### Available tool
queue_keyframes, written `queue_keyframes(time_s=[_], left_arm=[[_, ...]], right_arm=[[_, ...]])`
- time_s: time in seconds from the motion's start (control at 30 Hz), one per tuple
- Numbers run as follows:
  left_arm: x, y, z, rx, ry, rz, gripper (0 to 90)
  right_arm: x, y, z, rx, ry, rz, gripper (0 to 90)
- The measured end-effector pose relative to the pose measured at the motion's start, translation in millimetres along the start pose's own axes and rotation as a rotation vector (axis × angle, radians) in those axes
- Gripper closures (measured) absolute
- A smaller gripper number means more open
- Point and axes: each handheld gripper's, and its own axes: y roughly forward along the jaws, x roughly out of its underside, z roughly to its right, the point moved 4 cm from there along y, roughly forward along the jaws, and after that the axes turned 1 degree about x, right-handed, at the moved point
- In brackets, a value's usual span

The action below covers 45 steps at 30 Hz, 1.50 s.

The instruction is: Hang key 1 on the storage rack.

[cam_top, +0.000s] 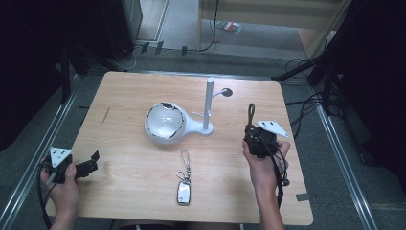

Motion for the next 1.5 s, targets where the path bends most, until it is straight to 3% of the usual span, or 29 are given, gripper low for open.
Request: queue_keyframes(time_s=[0.23,0.57,0.9,1.5], left_arm=[[0.0,-0.1,-0.1,0.002,0.000,0.000,0.2],[0.1,0.0,0.5,0.003,-0.001,-0.002,0.3],[0.1,-0.1,0.4,0.005,0.001,-0.001,0.3],[0.1,-0.1,0.6,0.010,-0.001,0.001,0.3]], right_arm=[[-9.6,1.5,-12.3,0.010,-0.023,0.108,79.9],[-16.4,9.3,-23.0,0.029,-0.070,0.194,79.7],[-20.0,23.0,-34.5,0.034,-0.111,0.189,79.7],[-30.9,35.8,-55.5,0.023,-0.145,0.171,79.6]])
